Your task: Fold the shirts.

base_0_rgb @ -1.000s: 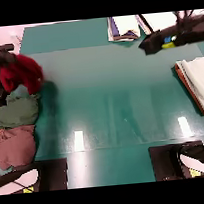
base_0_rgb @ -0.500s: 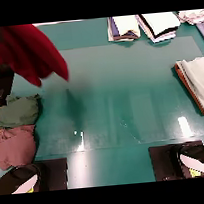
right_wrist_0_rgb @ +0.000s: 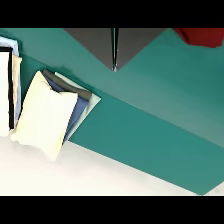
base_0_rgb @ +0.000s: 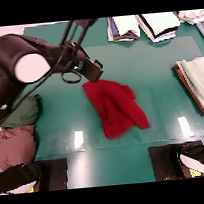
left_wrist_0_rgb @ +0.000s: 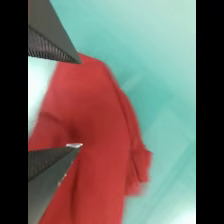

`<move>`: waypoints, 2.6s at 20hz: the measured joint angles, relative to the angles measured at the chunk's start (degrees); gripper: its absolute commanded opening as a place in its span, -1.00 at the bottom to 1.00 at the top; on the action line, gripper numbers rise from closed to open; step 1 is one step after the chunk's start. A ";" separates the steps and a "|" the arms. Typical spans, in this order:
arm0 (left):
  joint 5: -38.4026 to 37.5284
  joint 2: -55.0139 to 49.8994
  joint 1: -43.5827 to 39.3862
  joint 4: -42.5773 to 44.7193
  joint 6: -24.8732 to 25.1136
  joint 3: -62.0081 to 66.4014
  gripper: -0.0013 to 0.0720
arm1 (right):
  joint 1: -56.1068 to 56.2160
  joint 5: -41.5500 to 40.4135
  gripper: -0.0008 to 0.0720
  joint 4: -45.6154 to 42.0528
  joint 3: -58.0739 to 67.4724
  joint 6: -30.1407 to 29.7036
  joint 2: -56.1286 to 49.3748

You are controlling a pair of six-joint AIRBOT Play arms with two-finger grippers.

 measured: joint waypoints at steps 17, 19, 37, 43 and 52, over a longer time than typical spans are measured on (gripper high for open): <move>8.52 -25.35 23.71 -29.90 1.11 -9.62 0.64 | 0.00 -1.55 -0.93 -0.37 -14.91 3.02 2.58; 9.92 -27.15 23.93 -33.09 2.75 -9.68 -0.05 | 0.00 -1.92 -0.93 -0.37 -16.70 3.23 2.58; 0.35 -12.57 33.64 -23.10 6.36 -5.11 -0.89 | -17.90 -0.96 0.59 22.34 -63.08 6.56 -4.63; -0.96 -11.93 33.81 -22.60 6.14 -5.11 -0.89 | -9.42 -11.04 0.15 30.97 -64.26 4.70 -17.00; 1.38 -3.04 33.79 -21.84 6.08 -4.55 -0.89 | -7.69 -10.75 -0.94 30.60 -48.70 0.09 -18.14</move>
